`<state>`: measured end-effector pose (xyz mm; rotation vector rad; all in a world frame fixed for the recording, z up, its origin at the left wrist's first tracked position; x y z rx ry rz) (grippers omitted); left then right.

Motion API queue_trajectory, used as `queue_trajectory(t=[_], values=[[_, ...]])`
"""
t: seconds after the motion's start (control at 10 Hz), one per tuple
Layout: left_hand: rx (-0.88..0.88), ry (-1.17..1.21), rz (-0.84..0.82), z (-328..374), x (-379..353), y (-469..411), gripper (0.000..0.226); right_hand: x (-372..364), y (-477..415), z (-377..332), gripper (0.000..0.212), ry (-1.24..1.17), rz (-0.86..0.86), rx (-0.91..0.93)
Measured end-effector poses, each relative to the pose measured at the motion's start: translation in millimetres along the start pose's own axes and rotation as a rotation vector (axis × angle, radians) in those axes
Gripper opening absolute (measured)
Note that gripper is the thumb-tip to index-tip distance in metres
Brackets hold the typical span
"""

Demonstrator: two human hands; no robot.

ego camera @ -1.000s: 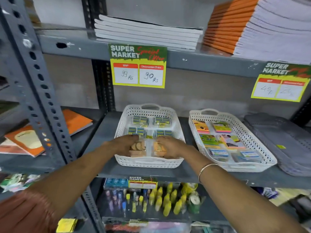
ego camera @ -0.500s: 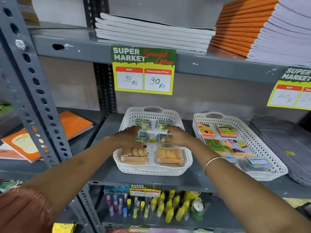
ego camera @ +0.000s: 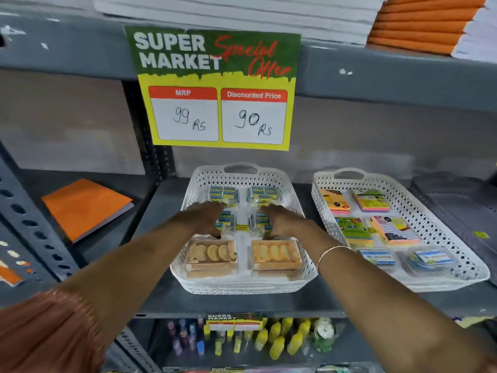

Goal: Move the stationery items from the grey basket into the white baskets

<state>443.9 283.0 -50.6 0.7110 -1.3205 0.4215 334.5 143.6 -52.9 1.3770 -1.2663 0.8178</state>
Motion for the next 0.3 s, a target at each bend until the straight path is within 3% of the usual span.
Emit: queue_trajectory(t=[0.1,0.2,0.3], values=[[-0.014,0.009,-0.023,-2.3,-5.0,-4.0,0.07,3.6,1.0,-2.4,0.079,0.031,-0.007,0.002],[-0.023,-0.006,-0.033,-1.5,-3.8,-2.0,0.072,5.9,2.9,-5.0,0.082,0.025,-0.016,0.0],[-0.02,-0.033,-0.008,2.3,1.6,4.6,0.09,9.7,7.0,-9.8,0.09,-0.009,-0.005,-0.007]])
Point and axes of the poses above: each hand's wrist, its own y-axis away from the middle knuckle, its own x-axis out of the back of the hand, z = x × y, the point moved 6 cm from there along -y, towards the middle knuckle, and after that the axes turned 11 degrees about x, right-handed, at the moved point
